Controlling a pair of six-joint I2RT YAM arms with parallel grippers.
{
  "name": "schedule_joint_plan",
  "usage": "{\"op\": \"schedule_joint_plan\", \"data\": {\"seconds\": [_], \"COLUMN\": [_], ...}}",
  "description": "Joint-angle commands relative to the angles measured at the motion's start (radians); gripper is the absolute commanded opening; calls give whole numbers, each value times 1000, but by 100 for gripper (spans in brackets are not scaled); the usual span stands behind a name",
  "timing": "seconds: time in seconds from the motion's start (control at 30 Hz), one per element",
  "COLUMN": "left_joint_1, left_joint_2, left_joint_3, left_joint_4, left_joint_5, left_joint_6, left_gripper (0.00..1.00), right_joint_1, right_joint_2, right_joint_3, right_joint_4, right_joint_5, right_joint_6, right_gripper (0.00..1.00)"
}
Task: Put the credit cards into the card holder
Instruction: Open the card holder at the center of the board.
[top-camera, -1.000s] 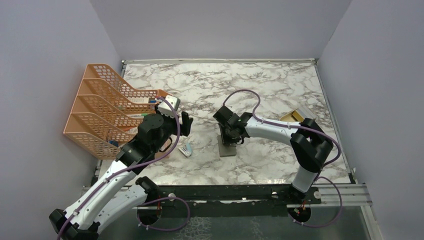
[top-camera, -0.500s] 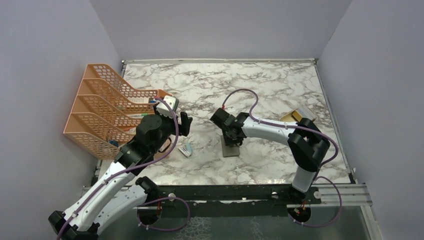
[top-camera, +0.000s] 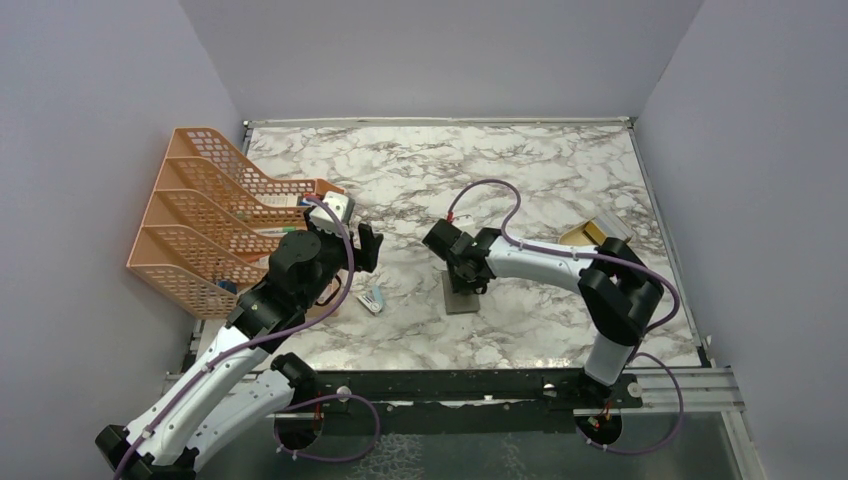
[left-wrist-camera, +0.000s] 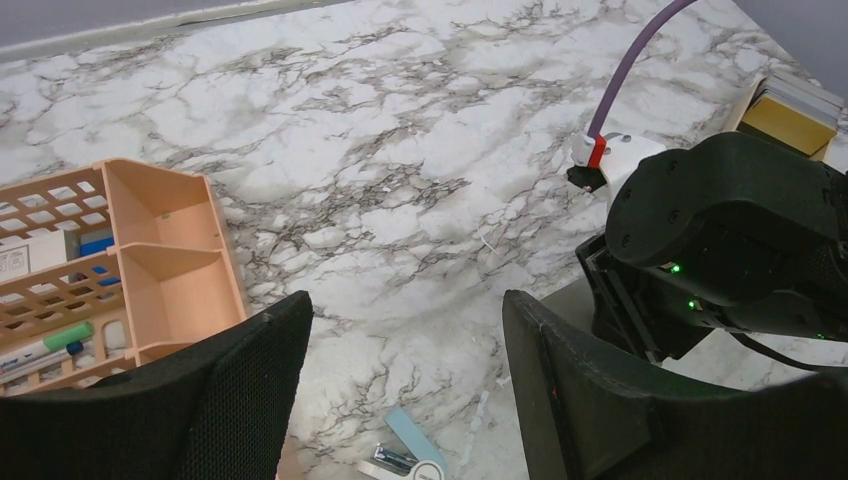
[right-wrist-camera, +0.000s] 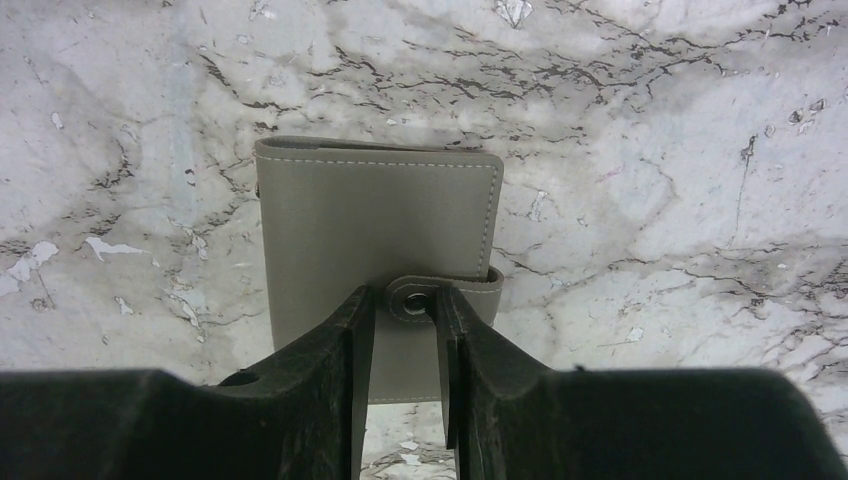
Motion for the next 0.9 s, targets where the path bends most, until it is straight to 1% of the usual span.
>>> {"op": "schedule_joint_plan", "data": {"seconds": [0.0, 0.2, 0.23, 0.33, 0.43, 0.5, 0.63, 0.77, 0.87], "left_joint_1": [4, 4, 3, 4, 4, 3, 4, 3, 4], "left_joint_2": [-11, -8, -6, 1, 12, 18, 23, 32, 44], "left_joint_3": [-9, -12, -12, -12, -10, -9, -9, -12, -15], "left_joint_4": [3, 3, 3, 4, 4, 5, 4, 4, 5], "left_joint_5": [-22, -35, -34, -34, -35, -33, -38, -39, -26], "left_joint_6": [5, 6, 6, 5, 5, 6, 6, 0, -15], "left_gripper": [72, 72, 72, 72, 72, 72, 72, 72, 72], "right_joint_1": [5, 5, 5, 5, 5, 5, 5, 5, 3], "right_joint_2": [-27, 7, 5, -3, -32, -64, -142, -219, -262], "right_joint_3": [-35, -96, -105, -117, -121, -131, -156, -201, -231], "right_joint_4": [-1, 45, 56, 72, 82, 98, 153, 264, 325], "right_joint_5": [39, 31, 30, 37, 39, 34, 3, -75, -127], "right_joint_6": [11, 24, 23, 16, 9, 5, -3, -10, 16], "right_gripper": [30, 30, 29, 20, 8, 2, 1, 1, 1]}}
